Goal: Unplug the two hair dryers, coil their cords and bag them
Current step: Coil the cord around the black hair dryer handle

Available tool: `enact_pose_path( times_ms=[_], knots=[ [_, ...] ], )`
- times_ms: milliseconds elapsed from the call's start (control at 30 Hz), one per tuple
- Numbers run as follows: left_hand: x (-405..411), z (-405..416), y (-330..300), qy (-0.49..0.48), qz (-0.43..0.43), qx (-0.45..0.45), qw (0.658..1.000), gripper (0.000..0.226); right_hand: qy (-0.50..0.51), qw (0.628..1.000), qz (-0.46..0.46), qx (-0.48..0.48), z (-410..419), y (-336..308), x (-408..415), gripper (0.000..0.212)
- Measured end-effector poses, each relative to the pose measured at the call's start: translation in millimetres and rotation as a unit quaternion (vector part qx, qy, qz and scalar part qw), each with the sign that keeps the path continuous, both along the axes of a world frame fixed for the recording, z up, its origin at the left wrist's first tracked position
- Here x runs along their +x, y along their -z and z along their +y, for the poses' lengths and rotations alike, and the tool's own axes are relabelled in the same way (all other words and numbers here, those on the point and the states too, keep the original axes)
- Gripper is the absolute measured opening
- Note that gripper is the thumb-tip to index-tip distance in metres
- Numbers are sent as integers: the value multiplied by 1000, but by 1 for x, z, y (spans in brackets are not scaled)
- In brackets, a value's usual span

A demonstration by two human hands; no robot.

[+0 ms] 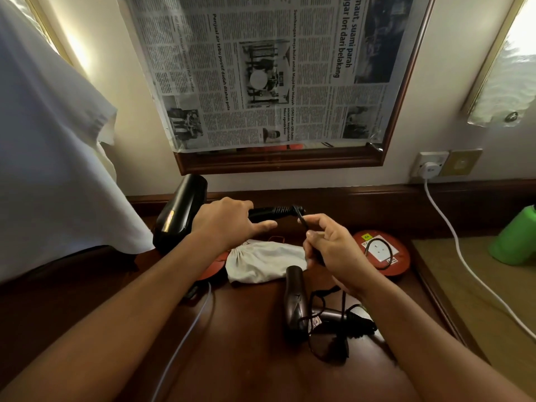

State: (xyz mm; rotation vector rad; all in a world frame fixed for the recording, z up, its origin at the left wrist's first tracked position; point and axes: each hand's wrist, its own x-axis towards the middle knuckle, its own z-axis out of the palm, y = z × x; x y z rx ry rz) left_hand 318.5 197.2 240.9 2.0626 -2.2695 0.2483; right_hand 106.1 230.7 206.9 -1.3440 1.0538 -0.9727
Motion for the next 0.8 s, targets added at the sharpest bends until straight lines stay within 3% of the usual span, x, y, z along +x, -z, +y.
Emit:
enact_pose_path(
  times_ms=[133,300,633,800],
  knots=[
    [-2,3,0,11,-7,-19,1000,77,-12,999,-12,47,0,10,0,17],
    [-2,7,-1,7,4,-27,1000,79,-16,996,17,88,0,17,2,41],
    [-9,3,-1,-31,36,-17,999,72,-8,999,-23,-45,7,15,18,36],
    [-9,3,-4,-12,63,-26,998,78,-52,997,-47,15,4,32,12,31]
  ],
)
